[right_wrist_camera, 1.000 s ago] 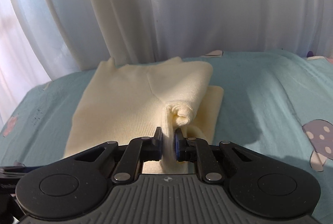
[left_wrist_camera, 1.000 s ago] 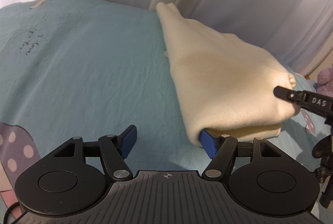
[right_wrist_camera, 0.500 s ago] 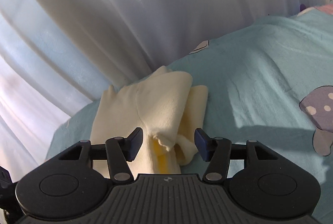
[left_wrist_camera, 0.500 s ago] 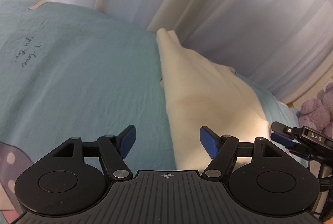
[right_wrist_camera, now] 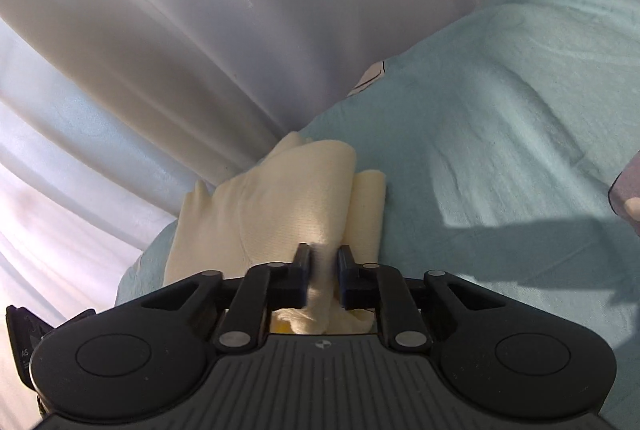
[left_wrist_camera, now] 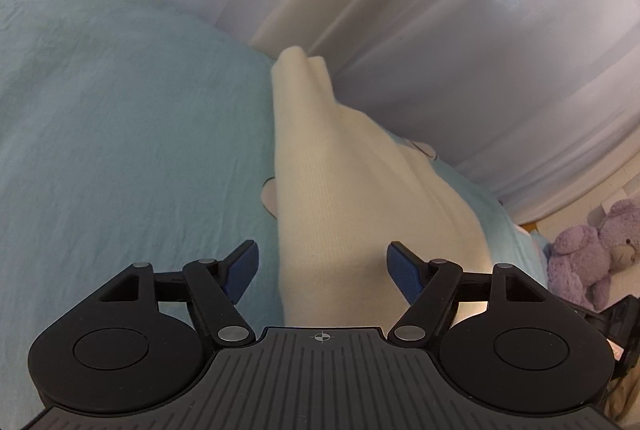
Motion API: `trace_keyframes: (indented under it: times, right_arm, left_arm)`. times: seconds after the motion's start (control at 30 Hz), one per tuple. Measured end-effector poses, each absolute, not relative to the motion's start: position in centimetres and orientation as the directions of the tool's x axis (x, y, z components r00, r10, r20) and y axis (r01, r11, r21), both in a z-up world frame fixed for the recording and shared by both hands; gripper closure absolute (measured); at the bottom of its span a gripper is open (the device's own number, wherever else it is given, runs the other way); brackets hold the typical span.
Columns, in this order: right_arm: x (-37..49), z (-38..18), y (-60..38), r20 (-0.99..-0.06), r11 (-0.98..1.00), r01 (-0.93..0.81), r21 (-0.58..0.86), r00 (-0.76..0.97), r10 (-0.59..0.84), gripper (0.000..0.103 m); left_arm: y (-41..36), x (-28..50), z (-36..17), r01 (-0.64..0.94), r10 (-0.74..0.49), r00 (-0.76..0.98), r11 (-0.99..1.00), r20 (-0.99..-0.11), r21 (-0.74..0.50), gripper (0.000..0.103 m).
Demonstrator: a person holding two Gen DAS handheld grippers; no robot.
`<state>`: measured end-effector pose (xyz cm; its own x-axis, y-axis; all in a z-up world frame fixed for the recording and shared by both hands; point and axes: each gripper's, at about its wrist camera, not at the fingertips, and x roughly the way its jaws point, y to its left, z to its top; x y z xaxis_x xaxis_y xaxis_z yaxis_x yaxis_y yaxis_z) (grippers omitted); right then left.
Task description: Fold small clothes
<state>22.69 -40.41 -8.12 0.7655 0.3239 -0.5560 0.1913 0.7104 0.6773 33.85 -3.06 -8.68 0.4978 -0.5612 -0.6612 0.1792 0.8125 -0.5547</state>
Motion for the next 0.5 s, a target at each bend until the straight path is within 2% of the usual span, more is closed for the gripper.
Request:
trace_keyframes:
  times: [0.03,0.07,0.1,0.13,0.3,0.4,0.43,0.5]
  right_arm:
    - [22.6,-8.1,-40.9,-0.555,0.703,0.198,0.683,0.767,0.323,0.061]
    - [22.7,-8.2,-41.5,-0.561,0.697,0.213,0.685,0.764,0.319,0.049]
    - [22.7,-8.4,-42.2,-0.556,0.68,0.218,0.7,0.764,0.328,0.031]
    - [22.9,-8.8,-42.9,-0.539,0.653,0.208,0.728,0.763,0.358,0.029]
    - [24.5,-10.1,-44.0,-0.479,0.559,0.167,0.812,0.738,0.476,0.03]
    - [26.4,-10.2,-42.9,-0.477,0.554,0.145,0.82,0.708,0.521,0.036]
    - [26.9,-10.1,-42.4,-0.477,0.56,0.132,0.818,0.698,0.533,0.043]
    - [28.1,-10.1,-41.2,-0.502,0.592,0.112,0.798,0.666,0.551,0.052]
  left_arm:
    - [-3.1,34.1,-9.0,0.174,-0.573,0.486,0.803,-0.66,-0.57,0.028]
    - [-3.1,34.3,-9.4,0.169,-0.585,0.478,0.793,-0.655,-0.585,0.028]
    - [-3.1,34.4,-9.7,0.167,-0.6,0.47,0.78,-0.647,-0.603,0.029]
    - [-3.1,34.7,-10.1,0.163,-0.617,0.46,0.766,-0.639,-0.622,0.031]
    - [-3.4,35.6,-11.3,0.144,-0.651,0.434,0.732,-0.623,-0.666,0.032]
    - [-3.5,36.2,-11.1,0.143,-0.653,0.435,0.73,-0.62,-0.669,0.033]
    - [-3.6,36.3,-11.1,0.142,-0.649,0.438,0.733,-0.622,-0.665,0.033]
    - [-3.7,35.9,-10.9,0.145,-0.637,0.442,0.745,-0.631,-0.651,0.042]
